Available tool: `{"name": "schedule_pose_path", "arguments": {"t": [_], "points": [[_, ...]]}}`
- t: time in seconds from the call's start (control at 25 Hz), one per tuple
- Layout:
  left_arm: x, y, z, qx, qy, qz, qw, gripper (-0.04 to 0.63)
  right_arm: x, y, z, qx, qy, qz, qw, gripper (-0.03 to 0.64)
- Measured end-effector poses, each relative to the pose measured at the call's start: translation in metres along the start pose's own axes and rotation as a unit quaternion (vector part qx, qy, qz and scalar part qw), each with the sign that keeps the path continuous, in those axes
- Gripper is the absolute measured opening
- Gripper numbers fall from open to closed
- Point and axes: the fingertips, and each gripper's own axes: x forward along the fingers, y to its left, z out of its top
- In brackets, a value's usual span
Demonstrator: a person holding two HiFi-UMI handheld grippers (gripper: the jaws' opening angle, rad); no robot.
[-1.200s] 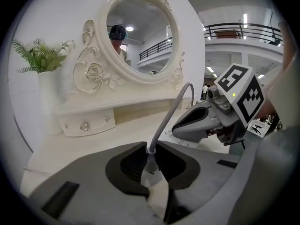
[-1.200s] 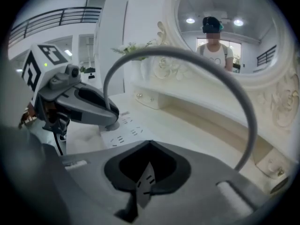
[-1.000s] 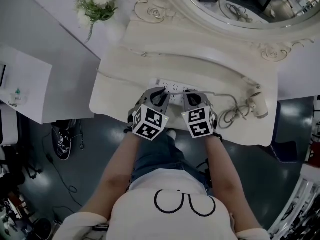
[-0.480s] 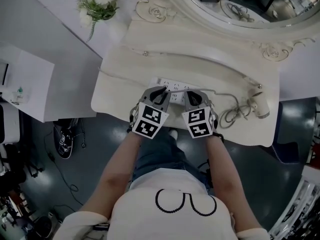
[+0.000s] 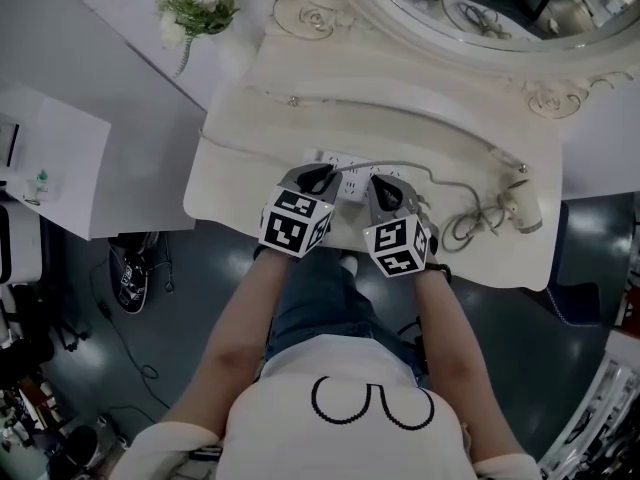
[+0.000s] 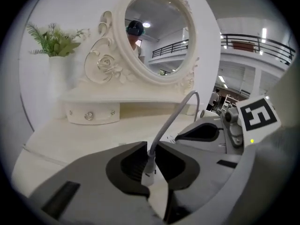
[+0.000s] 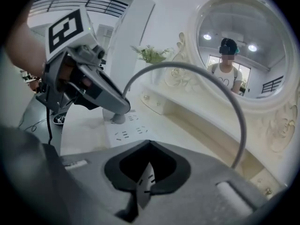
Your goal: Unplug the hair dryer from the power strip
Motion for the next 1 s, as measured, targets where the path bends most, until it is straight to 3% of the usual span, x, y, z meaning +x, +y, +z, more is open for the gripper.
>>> {"name": "schedule_pose_path", "arguments": {"t": [0.08,0.28,0.36,0.4,0.52,0.56,0.68,0.72,0.92,0.96,1.0], "points": [[0.001,0.001,0.002,-0.004,0.014,0.003,0.9999,0.052,0.000,0.000,0.000,0.007,0.002,0.001,1.000,-0.005],[-0.005,-0.004,-0.002,0.119,-0.003,0.027,0.9925,0.041,0.001,-0.006,0.000,0.045,0.010,0.002,0.999,-0.003],[-0.007,-0.006,-0.003,0.136,-0.016,0.028,0.9901,0.040,0.000,-0.005,-0.001,0.042,0.011,-0.001,0.999,-0.003],[-0.007,-0.005,-0.004,0.124,-0.022,0.023,0.9917,0.039,0.001,-0.005,-0.001,0.039,0.012,-0.002,0.999,-0.003],[-0.010,-0.002,0.000,0.042,-0.043,0.003,0.9982,0.040,0.002,-0.004,0.000,0.038,0.015,0.000,0.999,-0.003],[-0.012,-0.002,-0.001,0.039,-0.047,0.005,0.9981,0.040,0.002,-0.004,0.000,0.039,0.015,0.001,0.999,-0.003],[-0.016,-0.006,-0.009,0.091,-0.041,0.016,0.9948,0.040,0.002,-0.005,0.000,0.037,0.015,-0.003,0.999,-0.003],[-0.017,-0.007,-0.009,0.091,-0.037,0.013,0.9951,0.040,0.002,-0.005,0.000,0.033,0.013,-0.005,0.999,-0.003],[-0.010,-0.002,-0.001,-0.002,-0.003,-0.006,1.0000,0.041,0.002,-0.004,0.000,0.027,0.011,-0.010,1.000,-0.004],[-0.010,-0.002,-0.001,0.001,0.002,-0.004,1.0000,0.041,0.002,-0.004,0.000,0.027,0.012,-0.010,1.000,-0.003],[-0.010,-0.003,-0.002,0.027,0.007,0.003,0.9996,0.041,0.002,-0.004,0.000,0.028,0.012,-0.010,0.999,-0.004]]}}
